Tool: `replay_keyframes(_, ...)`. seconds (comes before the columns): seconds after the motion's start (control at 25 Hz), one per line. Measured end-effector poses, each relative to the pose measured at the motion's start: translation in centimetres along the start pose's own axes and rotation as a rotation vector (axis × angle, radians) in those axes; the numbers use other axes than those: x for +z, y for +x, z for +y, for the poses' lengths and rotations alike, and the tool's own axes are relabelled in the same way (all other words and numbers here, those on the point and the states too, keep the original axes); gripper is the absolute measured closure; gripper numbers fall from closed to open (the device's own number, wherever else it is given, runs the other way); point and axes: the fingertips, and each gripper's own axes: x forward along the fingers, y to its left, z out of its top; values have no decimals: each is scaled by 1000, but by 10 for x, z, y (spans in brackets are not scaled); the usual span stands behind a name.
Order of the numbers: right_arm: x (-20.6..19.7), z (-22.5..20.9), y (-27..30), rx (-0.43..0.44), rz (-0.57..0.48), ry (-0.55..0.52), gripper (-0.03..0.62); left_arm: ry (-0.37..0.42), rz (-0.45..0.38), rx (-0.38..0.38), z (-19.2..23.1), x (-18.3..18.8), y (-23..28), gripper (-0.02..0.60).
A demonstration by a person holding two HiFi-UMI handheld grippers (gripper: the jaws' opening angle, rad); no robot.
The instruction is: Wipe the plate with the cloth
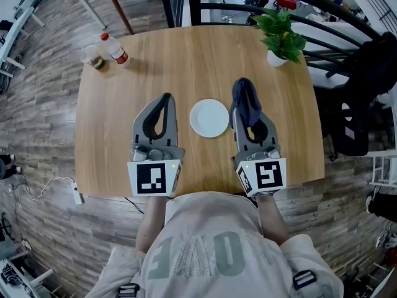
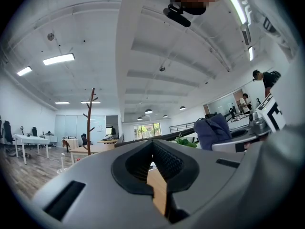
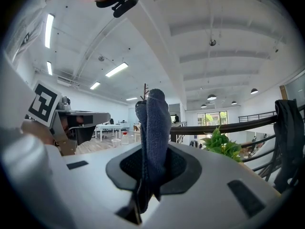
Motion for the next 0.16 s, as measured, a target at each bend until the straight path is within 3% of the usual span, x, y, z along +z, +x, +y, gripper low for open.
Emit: replay_keyframes(0.16, 1, -3, 7, -2, -2, 0, 533, -4, 11, 2, 2, -3, 6, 575)
